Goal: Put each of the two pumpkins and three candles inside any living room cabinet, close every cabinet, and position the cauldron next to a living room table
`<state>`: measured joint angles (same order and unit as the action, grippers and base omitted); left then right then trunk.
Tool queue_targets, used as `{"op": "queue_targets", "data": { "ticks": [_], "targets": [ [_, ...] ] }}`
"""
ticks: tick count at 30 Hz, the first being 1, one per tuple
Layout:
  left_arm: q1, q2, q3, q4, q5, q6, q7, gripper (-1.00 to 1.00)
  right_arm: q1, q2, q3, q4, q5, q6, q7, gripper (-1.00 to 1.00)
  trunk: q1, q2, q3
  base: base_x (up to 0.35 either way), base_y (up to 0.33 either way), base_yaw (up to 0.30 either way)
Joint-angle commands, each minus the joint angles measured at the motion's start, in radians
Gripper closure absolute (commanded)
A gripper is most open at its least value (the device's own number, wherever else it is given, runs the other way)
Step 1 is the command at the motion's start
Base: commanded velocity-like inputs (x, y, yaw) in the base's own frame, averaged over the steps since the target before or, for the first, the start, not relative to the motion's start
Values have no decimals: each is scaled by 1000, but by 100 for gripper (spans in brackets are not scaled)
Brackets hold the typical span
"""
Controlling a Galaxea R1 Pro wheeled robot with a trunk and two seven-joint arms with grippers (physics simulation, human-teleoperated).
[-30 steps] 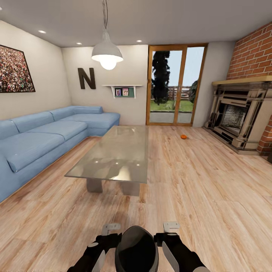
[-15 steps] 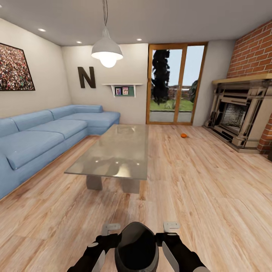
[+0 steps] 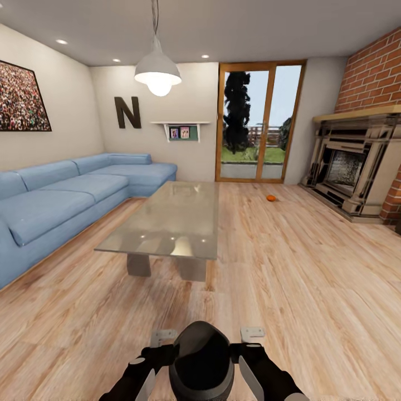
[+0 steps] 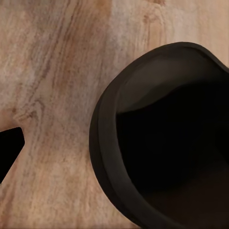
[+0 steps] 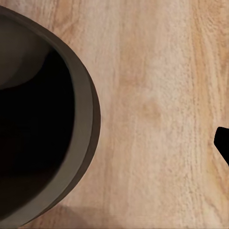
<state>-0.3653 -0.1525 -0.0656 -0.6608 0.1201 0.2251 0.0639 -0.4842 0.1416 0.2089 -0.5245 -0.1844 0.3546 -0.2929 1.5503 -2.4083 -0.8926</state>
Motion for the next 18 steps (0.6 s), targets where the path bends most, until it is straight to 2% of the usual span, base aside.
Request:
{"op": "queue_targets", "data": {
  "ticks": [1, 5, 13, 16, 18],
  "targets": [
    [0, 1, -4, -2, 10, 5, 7, -100, -1, -1, 8, -2, -10, 4, -9, -100, 4, -8, -4, 0, 0, 0],
    [0, 1, -4, -2, 10, 5, 7, -100, -1, 3, 8, -2, -9, 3, -7, -100, 19, -36, -17, 0, 0, 0],
    [-1, 1, -4, -3, 10, 5, 7, -100, -1, 21, 9, -1, -9, 0, 12, -100, 19, -36, -17, 0, 0, 0],
    [0, 1, -3, -2, 10, 5, 7, -100, -1, 23, 9, 0, -10, 0, 51, -100, 19, -36, -17, 0, 0, 0],
    [-1, 1, -3, -2, 10, 5, 7, -100, -2, 24, 9, 0, -10, 0, 100, -100, 19, -36, -17, 0, 0, 0]
  ]
}}
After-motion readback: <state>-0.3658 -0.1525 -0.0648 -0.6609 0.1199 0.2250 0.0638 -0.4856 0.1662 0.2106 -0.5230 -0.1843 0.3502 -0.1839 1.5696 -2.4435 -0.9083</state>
